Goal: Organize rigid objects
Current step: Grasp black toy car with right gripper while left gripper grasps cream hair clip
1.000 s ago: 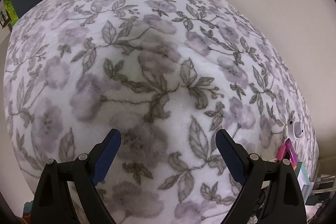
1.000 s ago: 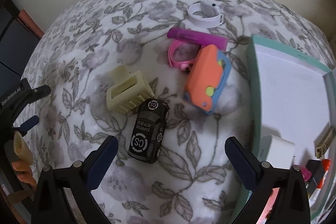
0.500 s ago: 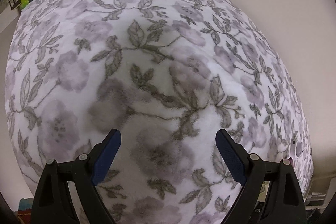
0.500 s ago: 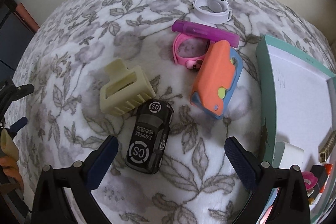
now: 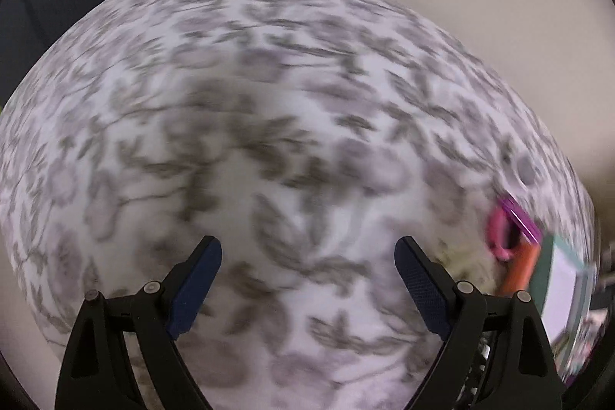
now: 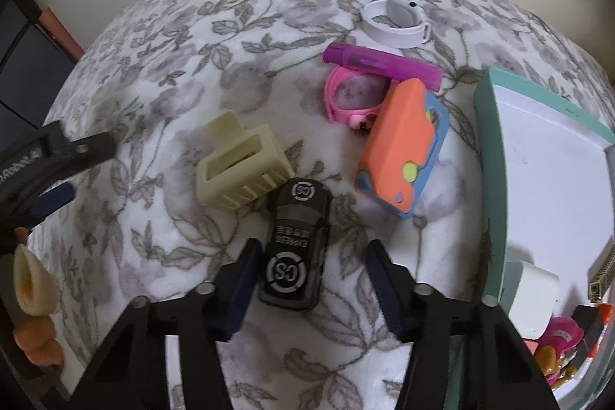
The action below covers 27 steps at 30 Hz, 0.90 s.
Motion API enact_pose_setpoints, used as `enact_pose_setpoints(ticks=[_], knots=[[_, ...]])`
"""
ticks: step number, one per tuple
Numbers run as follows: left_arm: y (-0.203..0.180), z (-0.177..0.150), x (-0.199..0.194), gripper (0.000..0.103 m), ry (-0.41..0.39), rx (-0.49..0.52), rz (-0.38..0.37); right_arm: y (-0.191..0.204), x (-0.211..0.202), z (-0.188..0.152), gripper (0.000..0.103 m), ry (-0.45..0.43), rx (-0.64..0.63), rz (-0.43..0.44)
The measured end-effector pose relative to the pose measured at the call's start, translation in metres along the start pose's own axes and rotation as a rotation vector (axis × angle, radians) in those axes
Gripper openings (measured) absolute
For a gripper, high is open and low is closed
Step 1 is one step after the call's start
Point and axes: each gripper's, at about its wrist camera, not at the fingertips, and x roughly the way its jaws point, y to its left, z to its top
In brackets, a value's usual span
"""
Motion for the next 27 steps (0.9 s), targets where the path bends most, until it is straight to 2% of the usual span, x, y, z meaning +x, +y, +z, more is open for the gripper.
enact_pose_setpoints(ticks=[5,9,14,27], knots=[[-0.032,-0.006,0.002,0.092,0.019,0.078,-0.053,-0.001,-0.002,-0.003,0.035,0.014,-0.002,0.045],[-0.045,-0.011,0.004,0.092,0.036,0.096,-0.075,-0.01,-0.006,-0.008,0.035,0.023,0.015,0.077],[-0.062,-0.017,0.005,0.092,0.042,0.128,-0.086,-0.021,-0.011,-0.013,0.035,0.027,0.035,0.073],[-0.101,-0.025,0.019,0.092,0.056,0.221,-0.061,-0.053,-0.024,-0.023,0.035,0.034,0.111,0.077]])
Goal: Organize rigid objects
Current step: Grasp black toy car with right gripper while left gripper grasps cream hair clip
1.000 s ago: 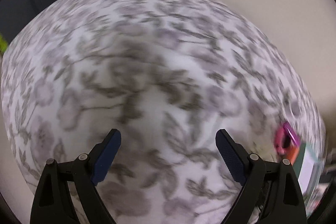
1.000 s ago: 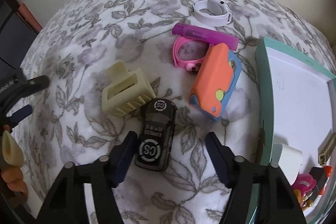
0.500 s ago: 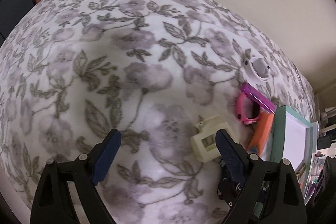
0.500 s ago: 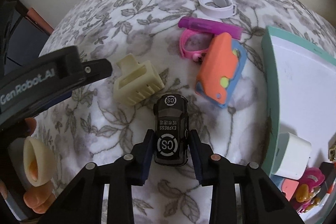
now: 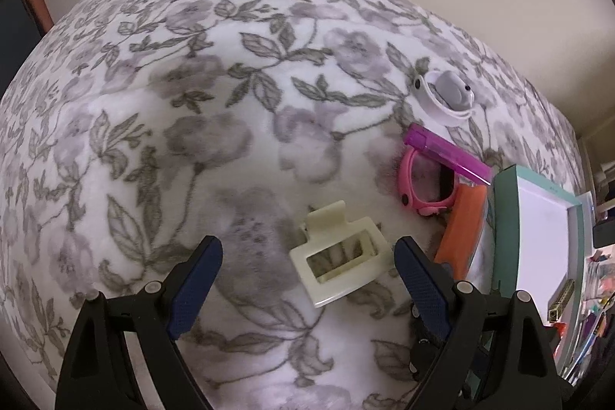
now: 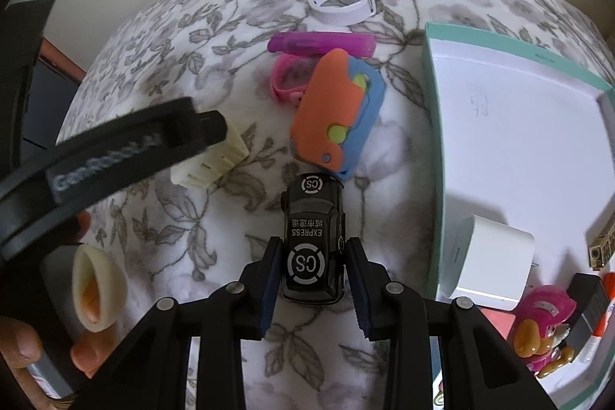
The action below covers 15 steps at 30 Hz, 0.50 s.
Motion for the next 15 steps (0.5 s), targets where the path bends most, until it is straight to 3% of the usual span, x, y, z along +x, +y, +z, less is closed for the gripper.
enact_pose_setpoints(ticks=[4,9,15], knots=[[-0.009,0.0,0.006,0.091,0.008,0.024,0.018,0.001,0.003,0.003,0.035,0.003,0.002,0.002],[-0.013,-0.001,0.015,0.061,0.039,0.027,-0.001,0.001,0.004,0.002,0.035,0.006,0.003,0.007],[-0.014,-0.002,0.016,0.06,0.031,0.024,0.027,-0.003,0.002,0.0,0.035,0.005,0.014,0.018]])
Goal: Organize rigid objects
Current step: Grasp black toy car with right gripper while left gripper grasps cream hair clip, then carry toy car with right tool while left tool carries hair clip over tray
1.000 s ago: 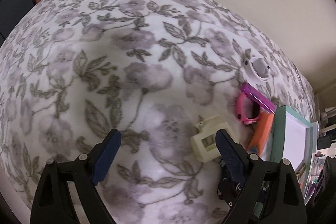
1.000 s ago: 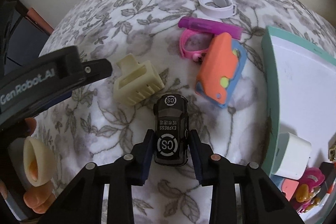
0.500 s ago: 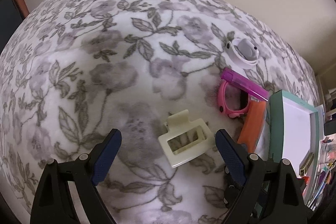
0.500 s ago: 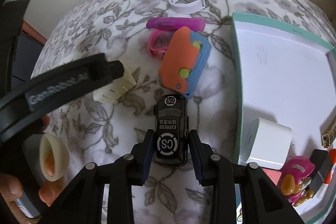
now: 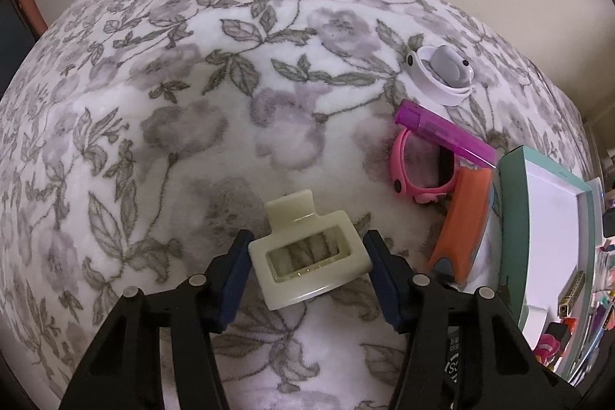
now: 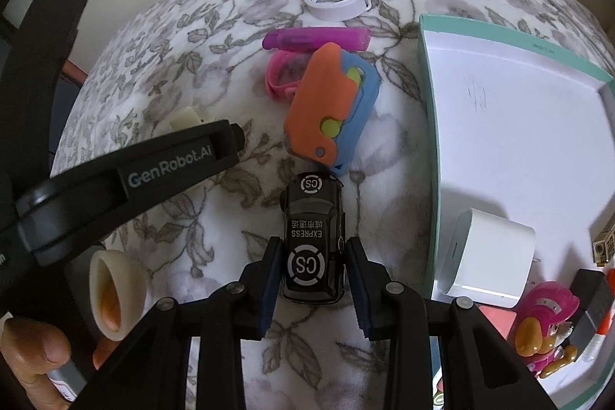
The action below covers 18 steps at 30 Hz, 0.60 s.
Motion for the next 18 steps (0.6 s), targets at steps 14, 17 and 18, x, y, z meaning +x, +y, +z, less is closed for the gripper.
enact_pose_setpoints(ticks=[14,17,18], knots=[[0.014,-0.008,-0.041,0.06,-0.071,-0.075,-0.019,-0.007,-0.039,-0.005,0.035,-0.073,0.015,0.04],[0.014,-0.01,-0.057,0.06,-0.107,-0.08,-0.028,-0.009,-0.049,-0.005,0.035,-0.092,0.023,0.054],[0.013,-0.01,-0.062,0.06,-0.12,-0.08,-0.031,-0.01,-0.055,-0.004,0.035,-0.104,0.029,0.059]])
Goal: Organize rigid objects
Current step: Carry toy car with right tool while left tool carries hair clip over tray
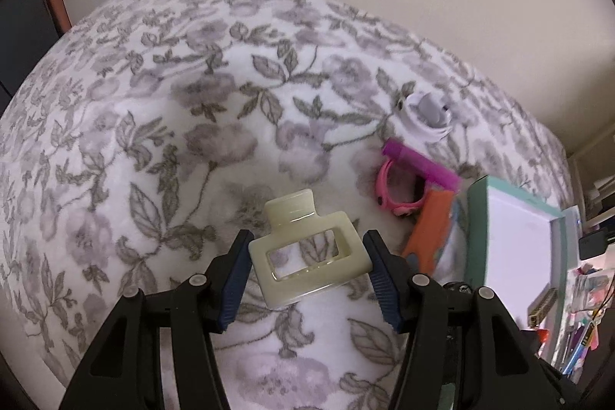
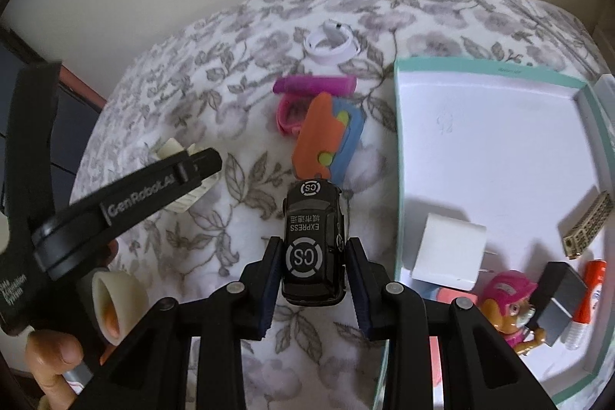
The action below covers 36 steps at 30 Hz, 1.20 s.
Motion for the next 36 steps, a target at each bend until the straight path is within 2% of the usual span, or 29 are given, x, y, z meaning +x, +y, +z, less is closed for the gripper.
enact_pose_setpoints(ticks=[4,11,15,21,29,36], knots=[[-0.01,0.003,-0.016,0.06,-0.046,0.001,-0.02,-0.006,-0.029,0.008,0.035,-0.074,0.015,0.01],[-0.035,0.003,-0.041,0.06,-0.111,0.048,-0.067,-0.035,-0.071,0.02,0.035,-0.159,0.079,-0.083],[-0.058,-0.001,-0.047,0.06,-0.123,0.098,-0.097,-0.068,-0.085,0.023,0.035,-0.16,0.182,-0.077],[-0.097,-0.012,-0.044,0.06,-0.11,0.197,-0.104,-0.106,-0.099,0.024,0.035,-0.177,0.267,-0.109],[-0.153,-0.034,-0.033,0.06,-0.088,0.351,-0.091,-0.139,-0.113,0.028,0.035,-0.197,0.286,-0.222],[-0.191,-0.05,-0.012,0.06,-0.062,0.431,-0.064,-0.157,-0.101,0.025,0.035,-0.151,0.3,-0.259]])
